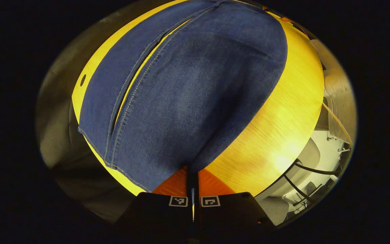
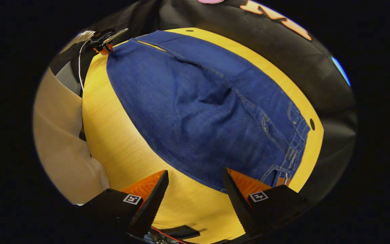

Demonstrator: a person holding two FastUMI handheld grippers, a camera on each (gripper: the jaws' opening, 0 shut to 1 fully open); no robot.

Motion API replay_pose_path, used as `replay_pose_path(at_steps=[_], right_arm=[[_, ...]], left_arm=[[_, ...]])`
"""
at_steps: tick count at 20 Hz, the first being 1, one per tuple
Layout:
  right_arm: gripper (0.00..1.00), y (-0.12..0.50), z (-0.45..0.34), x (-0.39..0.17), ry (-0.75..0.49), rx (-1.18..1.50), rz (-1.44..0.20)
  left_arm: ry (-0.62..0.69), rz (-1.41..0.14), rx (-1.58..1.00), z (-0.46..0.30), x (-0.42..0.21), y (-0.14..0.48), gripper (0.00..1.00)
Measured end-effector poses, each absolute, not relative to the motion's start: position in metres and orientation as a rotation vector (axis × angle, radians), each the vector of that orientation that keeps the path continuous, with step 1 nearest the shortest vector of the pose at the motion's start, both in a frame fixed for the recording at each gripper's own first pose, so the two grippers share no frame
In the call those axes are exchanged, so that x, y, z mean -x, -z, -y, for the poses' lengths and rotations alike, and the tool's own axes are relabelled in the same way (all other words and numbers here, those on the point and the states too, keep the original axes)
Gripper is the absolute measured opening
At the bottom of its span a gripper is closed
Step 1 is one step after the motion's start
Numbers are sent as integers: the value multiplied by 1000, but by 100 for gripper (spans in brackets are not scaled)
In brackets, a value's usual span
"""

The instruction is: Grasp the waist and the cuffs of the jeans and fold them to make the two legs overlap; first hold the waist and fold one-third of the jeans toward the cuffs, then hold the cuffs and fold the remaining one-third in the same direction to finish folding.

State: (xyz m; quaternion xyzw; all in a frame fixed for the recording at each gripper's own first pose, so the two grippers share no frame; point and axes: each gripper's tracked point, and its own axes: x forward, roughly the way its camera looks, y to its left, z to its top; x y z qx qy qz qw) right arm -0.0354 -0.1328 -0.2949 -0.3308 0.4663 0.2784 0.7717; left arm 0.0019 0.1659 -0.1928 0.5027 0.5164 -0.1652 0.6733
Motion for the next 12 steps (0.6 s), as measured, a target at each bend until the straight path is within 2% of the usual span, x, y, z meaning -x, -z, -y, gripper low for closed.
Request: replay_pose_path(at_steps=[6,12], right_arm=[[100,317,134,36,-647,715,-1121],[97,316,134,35,-624,708,-1140]], left_arm=[[375,-1179,-1126,-166,-2,194,0],[376,-1188,-1091,-165,-3,195,0]])
